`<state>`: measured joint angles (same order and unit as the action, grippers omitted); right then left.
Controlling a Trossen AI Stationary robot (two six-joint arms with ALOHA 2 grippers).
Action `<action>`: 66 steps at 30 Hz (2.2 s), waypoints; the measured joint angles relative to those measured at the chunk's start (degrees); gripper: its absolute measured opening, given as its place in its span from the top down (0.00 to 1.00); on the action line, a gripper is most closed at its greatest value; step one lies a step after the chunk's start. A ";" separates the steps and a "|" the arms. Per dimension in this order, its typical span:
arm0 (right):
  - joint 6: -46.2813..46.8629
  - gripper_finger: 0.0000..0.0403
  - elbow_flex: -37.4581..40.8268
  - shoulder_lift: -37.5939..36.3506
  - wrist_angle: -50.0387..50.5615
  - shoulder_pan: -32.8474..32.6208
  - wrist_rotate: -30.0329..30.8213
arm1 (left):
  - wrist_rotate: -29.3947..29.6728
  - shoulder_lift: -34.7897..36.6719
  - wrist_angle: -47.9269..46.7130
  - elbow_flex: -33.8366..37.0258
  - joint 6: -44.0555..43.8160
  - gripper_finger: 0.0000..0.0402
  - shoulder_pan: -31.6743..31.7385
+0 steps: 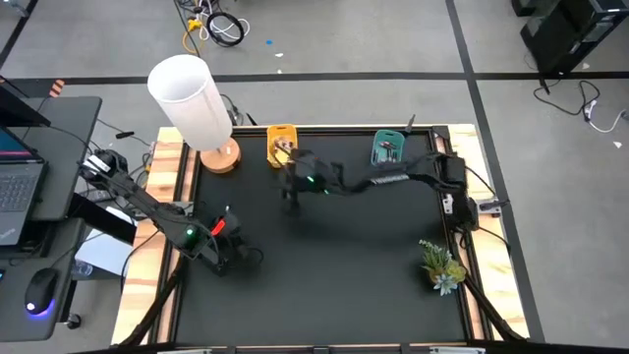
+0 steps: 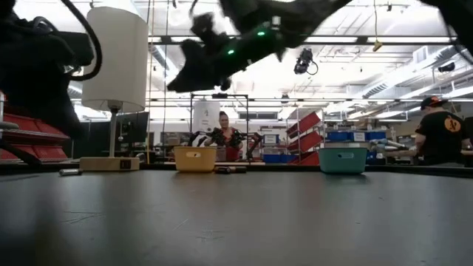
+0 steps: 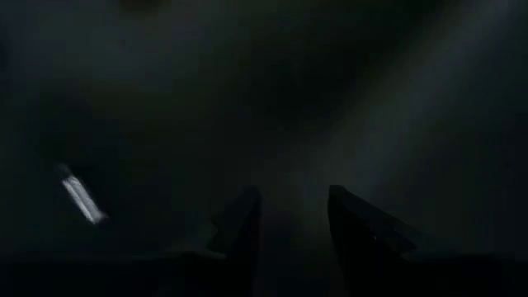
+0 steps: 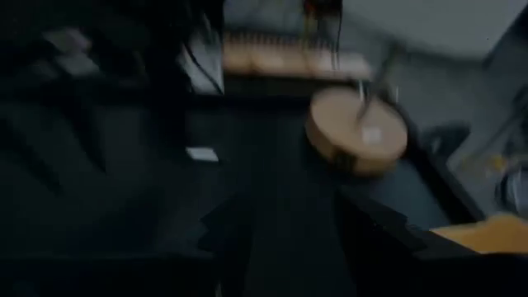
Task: Sort batteries
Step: Put the silver battery into the yellow bin
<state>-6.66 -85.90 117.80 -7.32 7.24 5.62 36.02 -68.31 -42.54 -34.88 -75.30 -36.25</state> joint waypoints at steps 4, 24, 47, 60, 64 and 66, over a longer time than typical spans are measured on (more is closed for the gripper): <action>0.44 0.56 14.07 -5.12 -14.50 -4.18 3.62 | -2.55 0.11 -1.50 0.11 -2.93 0.63 -0.72; -5.51 0.57 25.54 -11.07 -25.27 -16.23 8.49 | -9.85 0.07 -16.88 0.75 -13.88 0.63 8.91; -5.02 0.57 25.47 -11.08 -22.82 -15.99 8.50 | -23.37 -0.73 -7.81 -0.57 22.52 0.72 35.91; -10.50 0.57 37.36 -24.93 -27.06 -18.90 13.80 | -30.15 -3.37 -8.76 -0.59 30.08 0.45 46.51; -12.44 0.57 47.52 -29.25 -43.36 -18.76 13.08 | -29.72 -3.32 -8.24 -0.59 33.06 0.44 49.28; -12.61 0.57 50.17 -30.71 -47.06 -18.74 12.94 | -29.68 -3.32 -8.00 -0.59 33.30 0.46 50.78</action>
<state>-19.27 -35.73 87.09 -54.38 -11.51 18.56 6.34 -71.64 -50.54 -35.46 -42.00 14.52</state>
